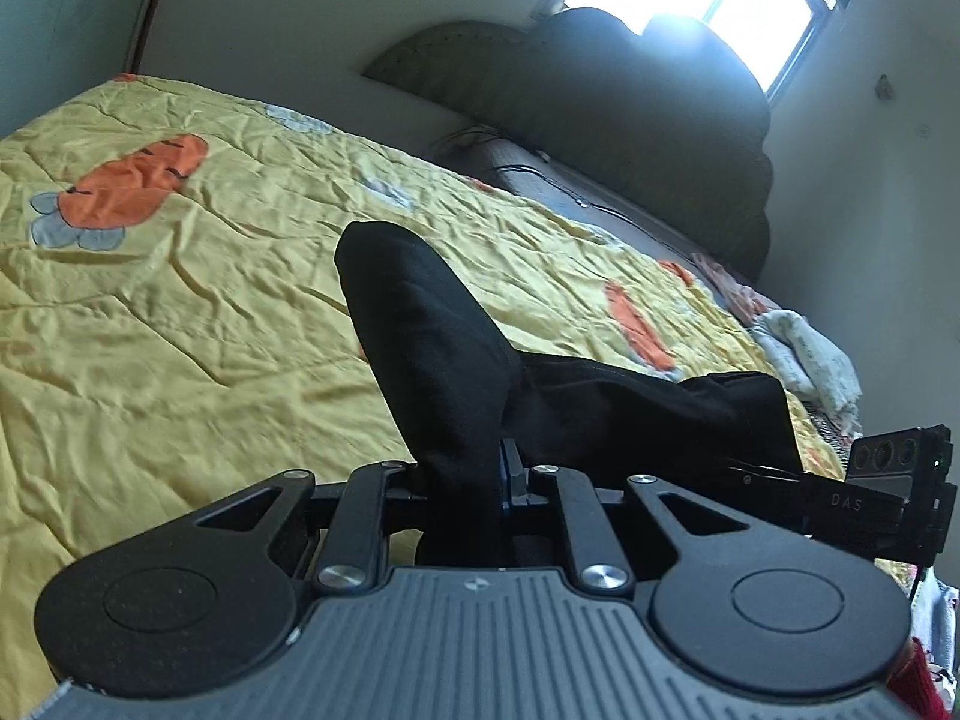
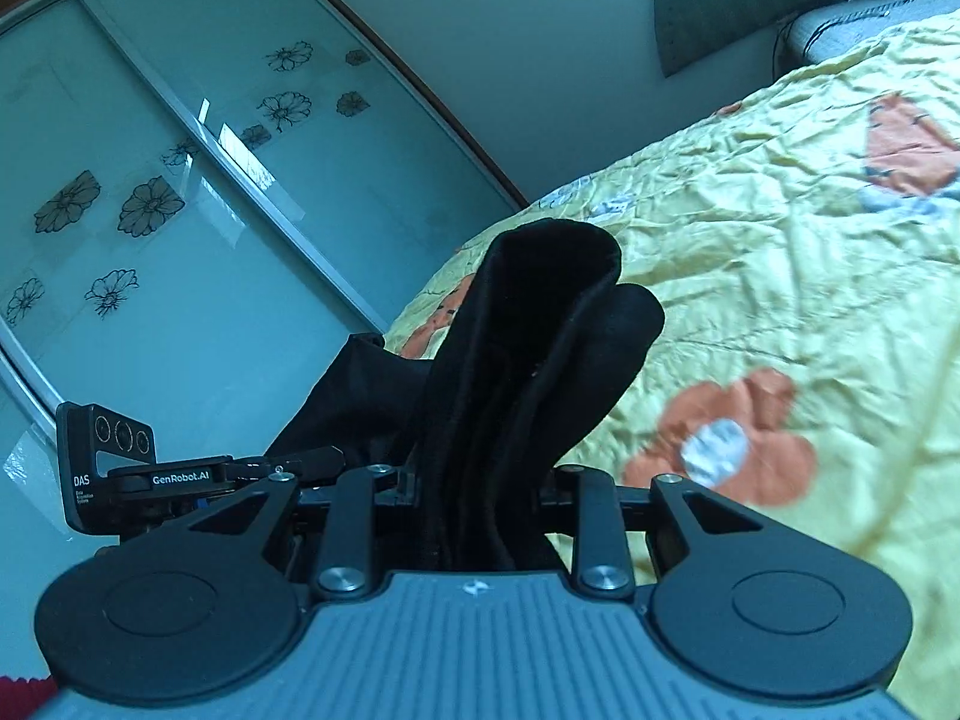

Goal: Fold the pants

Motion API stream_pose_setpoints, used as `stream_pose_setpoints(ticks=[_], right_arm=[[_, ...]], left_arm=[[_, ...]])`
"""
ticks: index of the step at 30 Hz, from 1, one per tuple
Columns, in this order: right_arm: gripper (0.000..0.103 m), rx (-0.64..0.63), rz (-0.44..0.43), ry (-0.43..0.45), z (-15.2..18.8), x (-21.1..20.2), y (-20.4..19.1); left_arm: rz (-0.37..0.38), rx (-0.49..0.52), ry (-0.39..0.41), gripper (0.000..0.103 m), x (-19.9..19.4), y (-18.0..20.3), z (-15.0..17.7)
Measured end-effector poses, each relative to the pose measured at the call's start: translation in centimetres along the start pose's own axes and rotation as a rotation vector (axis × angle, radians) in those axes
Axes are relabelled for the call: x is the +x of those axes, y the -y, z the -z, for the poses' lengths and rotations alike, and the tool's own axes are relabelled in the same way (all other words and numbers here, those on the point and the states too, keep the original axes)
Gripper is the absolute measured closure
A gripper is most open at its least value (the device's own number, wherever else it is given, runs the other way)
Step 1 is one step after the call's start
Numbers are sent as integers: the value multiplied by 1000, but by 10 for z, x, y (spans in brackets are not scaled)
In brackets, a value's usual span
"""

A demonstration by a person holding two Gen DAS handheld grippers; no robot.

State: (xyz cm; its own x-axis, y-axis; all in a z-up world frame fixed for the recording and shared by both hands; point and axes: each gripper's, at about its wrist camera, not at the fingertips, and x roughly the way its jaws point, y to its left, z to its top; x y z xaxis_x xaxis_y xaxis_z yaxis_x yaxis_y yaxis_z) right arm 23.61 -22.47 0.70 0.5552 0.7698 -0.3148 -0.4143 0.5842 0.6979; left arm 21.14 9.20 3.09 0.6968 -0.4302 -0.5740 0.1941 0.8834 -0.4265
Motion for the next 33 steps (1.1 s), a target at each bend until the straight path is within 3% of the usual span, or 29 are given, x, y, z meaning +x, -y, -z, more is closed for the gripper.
stream_pose_setpoints(ticks=[12,15,17,19,22,26,30,33], right_arm=[[75,-11,88,-64,-10,57,18],[69,23,88,-71,-6,60,27],[63,50,98,-68,-4,58,32],[54,48,140,-66,-2,54,33],[53,32,186,-67,1,45,33],[53,29,252,-26,3,23,30],[53,-138,414,54,9,2,-7],[53,-279,385,85,21,-5,-39]], left_arm=[[-92,-16,-37,87,30,-32,3],[-102,-28,-48,85,32,-35,6],[-131,-29,-62,61,34,-35,7],[-171,-24,-64,59,34,-35,8],[-203,-10,-55,55,28,-35,13],[-299,50,-48,36,16,-25,22],[-372,89,-36,27,4,-14,32],[-400,99,-34,23,-1,-6,40]])
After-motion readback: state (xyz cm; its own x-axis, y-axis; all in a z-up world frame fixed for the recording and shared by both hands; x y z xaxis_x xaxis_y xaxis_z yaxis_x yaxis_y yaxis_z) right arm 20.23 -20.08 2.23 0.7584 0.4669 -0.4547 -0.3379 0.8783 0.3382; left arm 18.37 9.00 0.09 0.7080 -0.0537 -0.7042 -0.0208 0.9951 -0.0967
